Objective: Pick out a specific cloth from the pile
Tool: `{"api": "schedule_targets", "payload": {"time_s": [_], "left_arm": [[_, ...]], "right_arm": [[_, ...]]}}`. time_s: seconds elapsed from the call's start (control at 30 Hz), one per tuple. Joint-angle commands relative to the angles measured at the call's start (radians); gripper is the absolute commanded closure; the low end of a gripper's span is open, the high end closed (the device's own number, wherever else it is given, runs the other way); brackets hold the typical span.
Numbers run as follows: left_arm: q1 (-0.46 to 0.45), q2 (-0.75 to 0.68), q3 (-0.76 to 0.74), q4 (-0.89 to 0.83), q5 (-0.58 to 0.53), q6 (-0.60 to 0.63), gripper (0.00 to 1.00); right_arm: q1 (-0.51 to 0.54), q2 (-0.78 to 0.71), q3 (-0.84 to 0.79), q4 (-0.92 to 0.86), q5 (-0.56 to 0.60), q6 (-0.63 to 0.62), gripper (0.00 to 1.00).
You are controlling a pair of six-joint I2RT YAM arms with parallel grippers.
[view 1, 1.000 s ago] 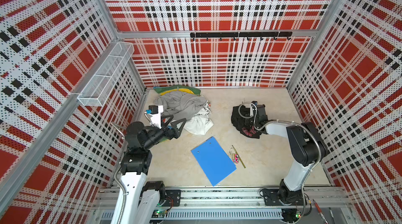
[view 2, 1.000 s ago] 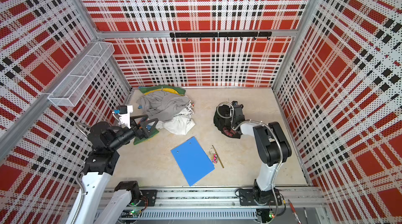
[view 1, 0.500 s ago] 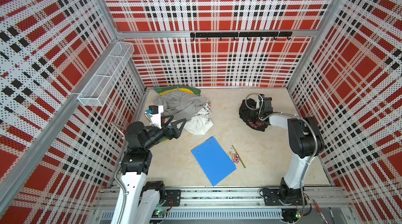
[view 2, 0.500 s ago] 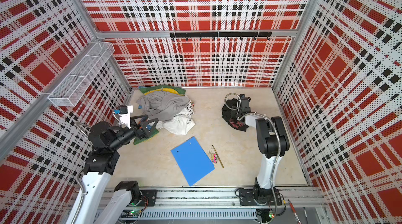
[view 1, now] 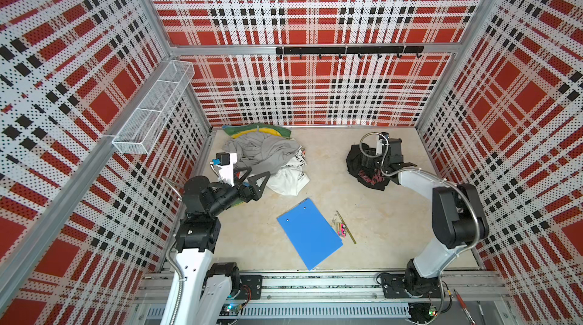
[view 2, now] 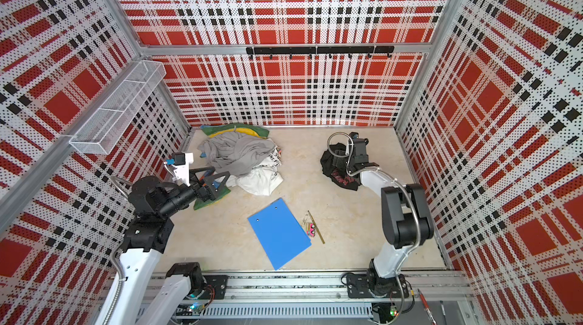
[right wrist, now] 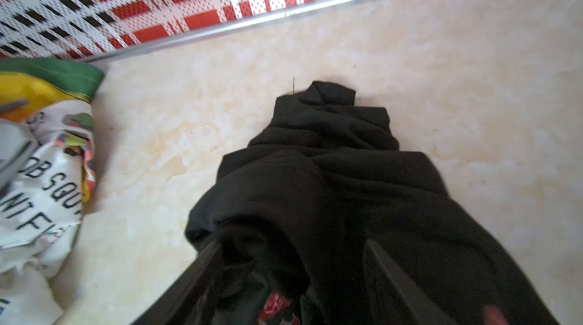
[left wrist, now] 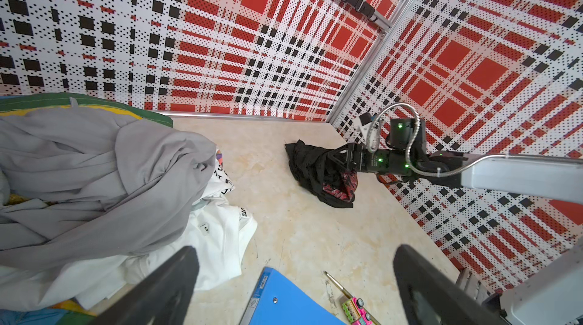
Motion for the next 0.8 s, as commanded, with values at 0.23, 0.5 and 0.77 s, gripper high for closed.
{"api": "schedule_targets", "payload": {"time_s": [0.23,0.5,0.77], "left_arm": [[0.011,0.000,-0.007,0.026,-0.005,-0.006,0.01],[-0.032,0.018,-0.001,-0.001,-0.124,-0.003,0.01],[-0.291,0.064,-0.019,-0.045,-0.634,-0.045,0.01]], "right_arm": [[0.003,-0.367,-0.099,-0.011,0.018,0.011,0.27],[0.003,-0.673,-0.261,0.010,0.036,-0.025,0.07],[0.003,-0.905,-0.444,0.005,0.163,-0.013,0.05]]}}
